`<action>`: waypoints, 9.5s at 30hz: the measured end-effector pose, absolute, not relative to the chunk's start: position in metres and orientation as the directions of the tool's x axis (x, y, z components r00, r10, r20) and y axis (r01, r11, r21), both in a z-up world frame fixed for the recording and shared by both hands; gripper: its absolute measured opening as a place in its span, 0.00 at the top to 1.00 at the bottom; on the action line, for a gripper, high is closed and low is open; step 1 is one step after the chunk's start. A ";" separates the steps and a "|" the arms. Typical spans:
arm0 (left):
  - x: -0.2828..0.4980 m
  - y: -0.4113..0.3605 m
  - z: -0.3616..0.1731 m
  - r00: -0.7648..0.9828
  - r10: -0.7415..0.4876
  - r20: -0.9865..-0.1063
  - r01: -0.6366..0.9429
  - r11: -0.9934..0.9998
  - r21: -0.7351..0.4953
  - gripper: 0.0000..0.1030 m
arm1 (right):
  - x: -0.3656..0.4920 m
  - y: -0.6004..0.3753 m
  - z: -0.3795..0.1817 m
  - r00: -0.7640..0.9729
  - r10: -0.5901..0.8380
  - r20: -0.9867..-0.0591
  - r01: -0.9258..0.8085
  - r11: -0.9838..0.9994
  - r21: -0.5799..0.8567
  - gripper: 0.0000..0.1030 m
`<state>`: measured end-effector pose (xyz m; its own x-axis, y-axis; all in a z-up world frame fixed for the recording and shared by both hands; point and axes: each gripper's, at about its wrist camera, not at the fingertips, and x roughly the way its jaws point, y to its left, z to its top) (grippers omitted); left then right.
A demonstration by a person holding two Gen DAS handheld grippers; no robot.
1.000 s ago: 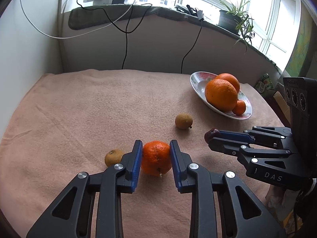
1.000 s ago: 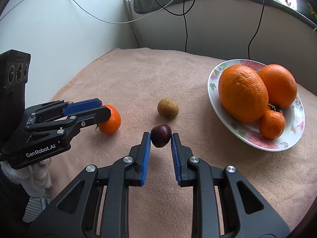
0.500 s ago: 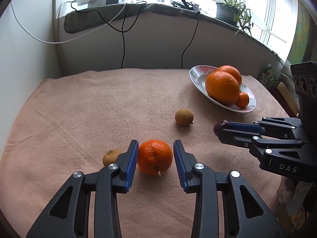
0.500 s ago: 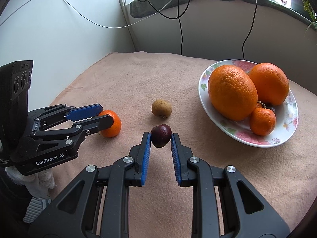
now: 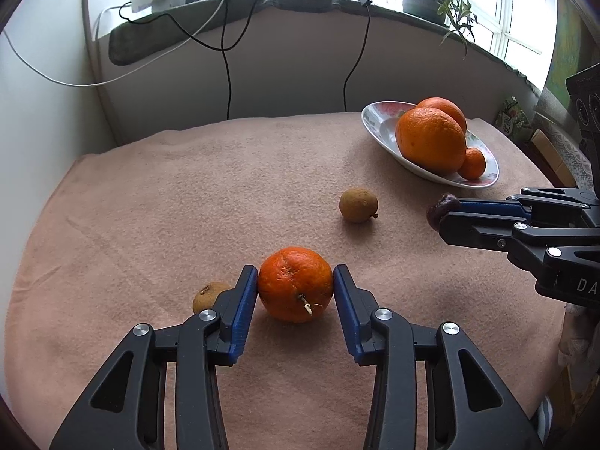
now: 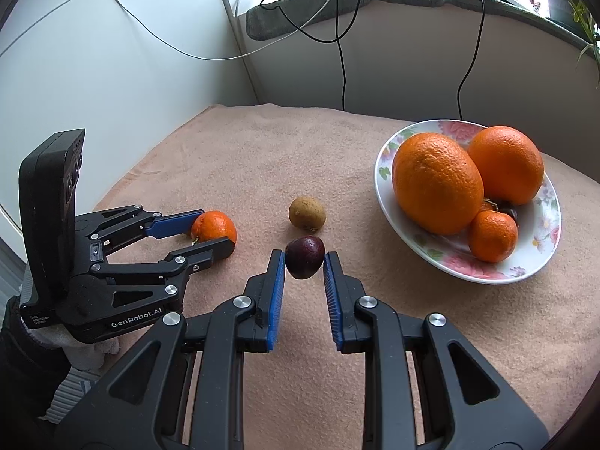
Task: Organize fruits
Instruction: 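Carry the cherry and the mandarin over the plate with both grippers, then open the right gripper over the plate while the left gripper releases the mandarin there, then withdraw both grippers from the plate toward the brown fruits, then close the left gripper on a brown kiwi while the right gripper closes on another, then carry both brown kiwis over the plate with both grippers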
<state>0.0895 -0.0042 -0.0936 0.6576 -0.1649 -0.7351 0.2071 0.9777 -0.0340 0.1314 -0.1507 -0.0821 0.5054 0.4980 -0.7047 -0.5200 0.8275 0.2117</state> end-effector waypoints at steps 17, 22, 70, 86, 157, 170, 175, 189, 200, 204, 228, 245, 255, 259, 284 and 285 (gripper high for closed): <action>0.099 -0.001 -0.071 0.678 -0.234 -0.697 0.202 0.971 -0.129 0.62 | 0.128 -0.180 -0.067 0.553 0.494 -0.671 -0.475 0.849 0.234 0.78; 0.110 -0.009 -0.065 0.686 -0.242 -0.686 0.212 0.969 -0.130 0.62 | 0.132 -0.198 -0.065 0.573 0.481 -0.663 -0.442 0.863 0.244 0.78; 0.231 -0.079 -0.051 0.653 -0.339 -0.677 0.321 0.934 -0.159 0.62 | 0.199 -0.285 -0.081 0.621 0.402 -0.673 -0.260 0.915 0.308 0.78; 0.246 -0.099 -0.050 0.640 -0.366 -0.676 0.351 0.921 -0.166 0.61 | 0.211 -0.287 -0.086 0.613 0.406 -0.677 -0.264 0.914 0.309 0.78; 0.076 0.072 -0.050 0.737 -0.151 -0.659 0.050 0.984 -0.169 0.30 | 0.145 -0.164 -0.060 0.524 0.538 -0.661 -0.478 0.827 0.294 0.16; 0.067 0.072 -0.087 0.693 -0.188 -0.696 0.014 0.969 -0.248 0.46 | 0.154 -0.130 -0.087 0.476 0.514 -0.714 -0.487 0.830 0.273 0.27; 0.070 0.070 -0.097 0.673 -0.192 -0.715 0.010 0.968 -0.250 0.49 | 0.162 -0.120 -0.094 0.465 0.500 -0.731 -0.482 0.835 0.265 0.38; 0.081 0.069 -0.105 0.644 -0.217 -0.733 0.026 0.965 -0.262 0.58 | 0.181 -0.101 -0.107 0.460 0.448 -0.767 -0.474 0.854 0.214 0.47; 0.087 0.064 -0.108 0.635 -0.223 -0.740 0.046 0.967 -0.252 0.68 | 0.187 -0.090 -0.112 0.468 0.399 -0.789 -0.473 0.867 0.157 0.61; 0.089 0.062 -0.107 0.636 -0.234 -0.735 0.055 0.964 -0.260 0.76 | 0.188 -0.093 -0.112 0.473 0.398 -0.786 -0.466 0.870 0.161 0.69; 0.089 0.037 -0.083 0.664 -0.274 -0.696 0.110 0.956 -0.272 0.77 | 0.162 -0.127 -0.078 0.526 0.457 -0.717 -0.472 0.858 0.200 0.69; 0.103 -0.012 -0.052 0.677 -0.348 -0.648 0.224 0.937 -0.270 0.77 | 0.145 -0.181 -0.051 0.601 0.455 -0.658 -0.433 0.876 0.211 0.69; 0.117 -0.050 -0.038 0.665 -0.405 -0.627 0.305 0.914 -0.266 0.77 | 0.150 -0.222 -0.041 0.645 0.424 -0.636 -0.376 0.901 0.219 0.69; 0.121 -0.063 -0.035 0.660 -0.418 -0.625 0.331 0.908 -0.258 0.77 | 0.151 -0.237 -0.040 0.659 0.408 -0.631 -0.349 0.910 0.224 0.69; 0.159 -0.130 -0.028 0.622 -0.459 -0.634 0.432 0.877 -0.211 0.77 | 0.178 -0.282 -0.064 0.659 0.362 -0.659 -0.261 0.932 0.250 0.69; 0.160 -0.131 -0.028 0.622 -0.458 -0.635 0.432 0.877 -0.209 0.77 | 0.179 -0.282 -0.065 0.658 0.363 -0.660 -0.261 0.932 0.252 0.69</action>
<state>0.1601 -0.1313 -0.0280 0.6224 -0.4577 -0.6350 0.4321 0.8773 -0.2087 0.1791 -0.2818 -0.0651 0.6577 0.3626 -0.6603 -0.2612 0.9319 0.2516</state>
